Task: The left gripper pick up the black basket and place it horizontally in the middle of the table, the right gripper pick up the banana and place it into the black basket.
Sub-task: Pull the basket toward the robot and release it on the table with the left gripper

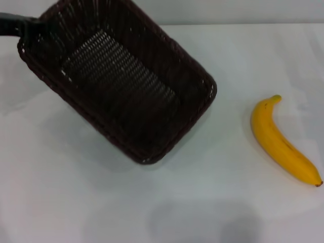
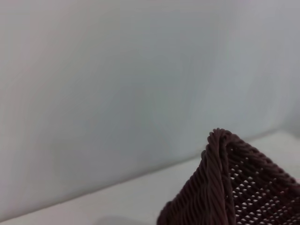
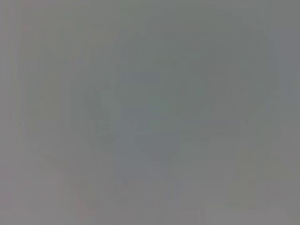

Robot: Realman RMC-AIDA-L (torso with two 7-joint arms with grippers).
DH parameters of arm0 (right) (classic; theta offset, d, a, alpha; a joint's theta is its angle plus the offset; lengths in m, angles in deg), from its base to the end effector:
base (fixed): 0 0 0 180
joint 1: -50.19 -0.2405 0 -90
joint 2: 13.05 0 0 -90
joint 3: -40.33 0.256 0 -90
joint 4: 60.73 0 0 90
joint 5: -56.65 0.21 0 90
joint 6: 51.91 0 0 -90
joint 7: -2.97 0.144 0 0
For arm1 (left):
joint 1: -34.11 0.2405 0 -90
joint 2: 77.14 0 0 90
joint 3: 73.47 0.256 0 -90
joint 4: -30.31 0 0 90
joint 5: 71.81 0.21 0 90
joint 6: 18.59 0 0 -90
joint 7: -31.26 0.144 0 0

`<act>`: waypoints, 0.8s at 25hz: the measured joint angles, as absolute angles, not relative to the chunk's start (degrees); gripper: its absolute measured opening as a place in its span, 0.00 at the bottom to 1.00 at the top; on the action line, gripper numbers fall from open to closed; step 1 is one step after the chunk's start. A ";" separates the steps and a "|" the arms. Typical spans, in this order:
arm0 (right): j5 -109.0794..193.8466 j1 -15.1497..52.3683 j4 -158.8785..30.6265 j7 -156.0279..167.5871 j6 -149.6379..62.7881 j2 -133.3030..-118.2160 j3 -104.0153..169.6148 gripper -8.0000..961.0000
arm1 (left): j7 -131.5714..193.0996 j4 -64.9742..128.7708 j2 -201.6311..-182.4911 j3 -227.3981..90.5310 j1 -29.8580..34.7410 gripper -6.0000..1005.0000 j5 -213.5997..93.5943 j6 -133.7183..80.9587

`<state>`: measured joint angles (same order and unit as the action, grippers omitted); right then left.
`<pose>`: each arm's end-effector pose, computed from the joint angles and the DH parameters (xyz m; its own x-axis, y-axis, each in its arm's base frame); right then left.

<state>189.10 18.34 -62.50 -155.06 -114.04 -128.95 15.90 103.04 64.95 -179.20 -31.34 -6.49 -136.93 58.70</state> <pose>0.3571 0.3685 0.0512 0.6173 0.0469 -0.7853 -0.7867 0.0400 -0.6160 -0.2593 0.4251 0.1192 0.6772 0.5495 0.4893 0.7212 -0.6275 -0.2933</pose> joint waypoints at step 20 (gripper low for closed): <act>189.10 17.75 -63.60 -155.55 -113.79 -128.61 15.90 0.88 | 98.38 66.56 -194.36 -45.77 0.32 0.19 -143.53 49.33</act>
